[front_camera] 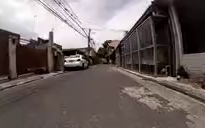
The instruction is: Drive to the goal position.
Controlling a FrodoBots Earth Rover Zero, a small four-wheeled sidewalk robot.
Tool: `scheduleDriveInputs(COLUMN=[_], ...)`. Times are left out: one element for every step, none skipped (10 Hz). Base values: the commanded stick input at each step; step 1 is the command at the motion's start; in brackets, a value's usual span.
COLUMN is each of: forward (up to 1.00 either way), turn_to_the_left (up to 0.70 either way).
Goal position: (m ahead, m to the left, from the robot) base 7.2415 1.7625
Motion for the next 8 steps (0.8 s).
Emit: scheduleDriveInputs(forward=[1.00,1.00,1.00,1.00,1.00,1.00,1.00,1.00], turn_to_the_left=[0.00,0.00,0.00,0.00,0.00,0.00,0.00,0.00])
